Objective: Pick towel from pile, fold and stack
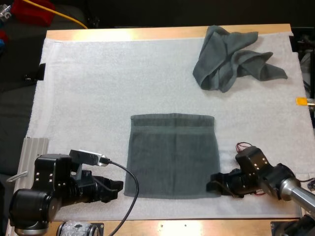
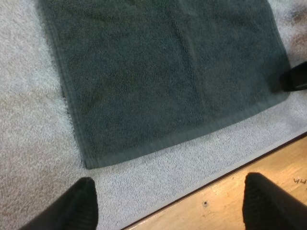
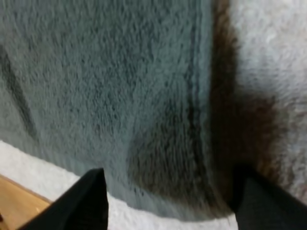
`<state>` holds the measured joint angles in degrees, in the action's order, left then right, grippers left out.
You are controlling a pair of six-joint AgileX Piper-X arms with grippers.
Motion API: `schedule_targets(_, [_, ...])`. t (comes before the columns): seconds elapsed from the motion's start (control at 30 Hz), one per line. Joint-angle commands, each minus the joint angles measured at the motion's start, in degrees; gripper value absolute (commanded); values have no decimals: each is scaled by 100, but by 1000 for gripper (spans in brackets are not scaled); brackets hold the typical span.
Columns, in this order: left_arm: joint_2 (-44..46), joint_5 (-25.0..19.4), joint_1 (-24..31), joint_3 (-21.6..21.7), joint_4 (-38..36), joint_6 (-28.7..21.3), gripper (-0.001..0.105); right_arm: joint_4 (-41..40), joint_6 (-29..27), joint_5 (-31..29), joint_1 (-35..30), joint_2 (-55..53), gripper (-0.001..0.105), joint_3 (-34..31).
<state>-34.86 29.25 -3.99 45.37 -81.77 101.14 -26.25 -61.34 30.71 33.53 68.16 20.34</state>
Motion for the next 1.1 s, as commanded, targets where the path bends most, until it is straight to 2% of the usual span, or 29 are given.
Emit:
schedule_targets(0.0, [-14,64,-25,12,59,34,61,54,36,42,18,70,58,2])
schedule_targets(0.13, [-14,64,-25,12,59,34,61,26,35,84,18,199,57,2])
schedule_targets(0.2, [-14,64,-25,12,59,34,61,26,35,78,18,199,53,2])
schedule_targets(0.27, [-14,64,-25,12,59,34,61,26,35,78,18,199,40,2])
schedule_targets(0.37, [-14,64,-25,12,59,34,61,26,35,97,18,199,31,2])
schedule_targets(0.7, [-66,64,-25,-16,134,60,61,26,35,144,18,178,29,2])
schedule_targets(0.8, [-159,131,-25,-152,228,91,61,17,35,144,18,116,14,2])
schedule_targets(0.87, [-262,301,-25,-330,363,193,61,22,35,144,18,52,1,2])
schedule_targets(1.07, [-585,579,-25,-785,939,336,61,22,35,144,18,-67,1,2])
